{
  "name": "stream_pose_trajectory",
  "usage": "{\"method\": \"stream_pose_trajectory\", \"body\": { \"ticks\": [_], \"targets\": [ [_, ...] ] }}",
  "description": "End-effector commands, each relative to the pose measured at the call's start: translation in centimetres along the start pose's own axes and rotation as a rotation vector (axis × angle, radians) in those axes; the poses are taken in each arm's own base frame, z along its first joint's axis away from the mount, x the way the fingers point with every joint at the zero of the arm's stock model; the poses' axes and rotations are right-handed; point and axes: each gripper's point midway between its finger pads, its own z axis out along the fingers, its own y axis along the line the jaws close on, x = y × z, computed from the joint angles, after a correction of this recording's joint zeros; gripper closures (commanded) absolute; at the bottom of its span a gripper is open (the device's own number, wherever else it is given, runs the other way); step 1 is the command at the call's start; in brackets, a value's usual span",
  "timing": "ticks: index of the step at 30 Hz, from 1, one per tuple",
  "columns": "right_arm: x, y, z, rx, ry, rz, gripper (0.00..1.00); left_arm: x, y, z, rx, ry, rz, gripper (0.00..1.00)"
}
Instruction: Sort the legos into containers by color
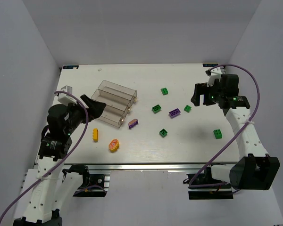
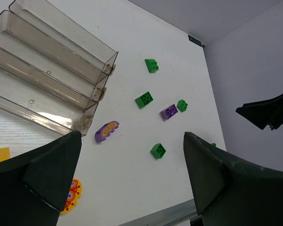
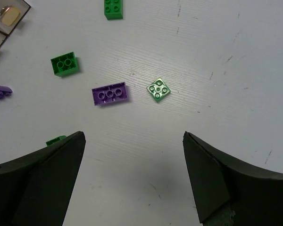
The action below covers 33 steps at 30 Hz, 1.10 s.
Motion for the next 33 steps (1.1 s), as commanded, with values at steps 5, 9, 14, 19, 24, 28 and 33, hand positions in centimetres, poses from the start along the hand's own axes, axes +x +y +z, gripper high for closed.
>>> {"method": "stream_pose_trajectory", "body": {
  "ticks": [5,9,14,19,24,28,33],
  "targets": [
    [-1.9,2.5,-1.3,-0.139,-0.067,-0.087,0.11,1.4,1.0,-0.1,-0.03,0.042,-0.02,0.03],
    [-1.9,3.4,-1.7,-0.204,-0.085,-0.2,0.11,1.6,1.7,0.1,-0.062,0.047,-0.025,0.03],
    [-0.9,7.3,-3.1,-0.457,-0.086,-0.405,0.11,2.5,3.6,0.3,-0.168,0.09,-0.055,0.36],
    [-0.4,11.8,-5.4,-0.68,-0.182,-0.52,0.11,4.8,7.2,-0.5,-0.364,0.154,-0.126,0.75],
    [1.7,13.4,-4.0,-0.691,-0.178,-0.482,0.18,7.6,10.9,-2.3,-0.583,0.211,-0.212,0.29],
    [3.1,14.6,-1.8,-0.67,-0.109,-0.438,0.36,10.4,13.6,-1.5,-0.698,0.321,-0.208,0.22],
    [4.8,15.0,0.4,-0.589,-0.046,-0.477,0.28,12.5,17.3,0.6,-0.82,0.435,-0.093,0.21]
  ]
}}
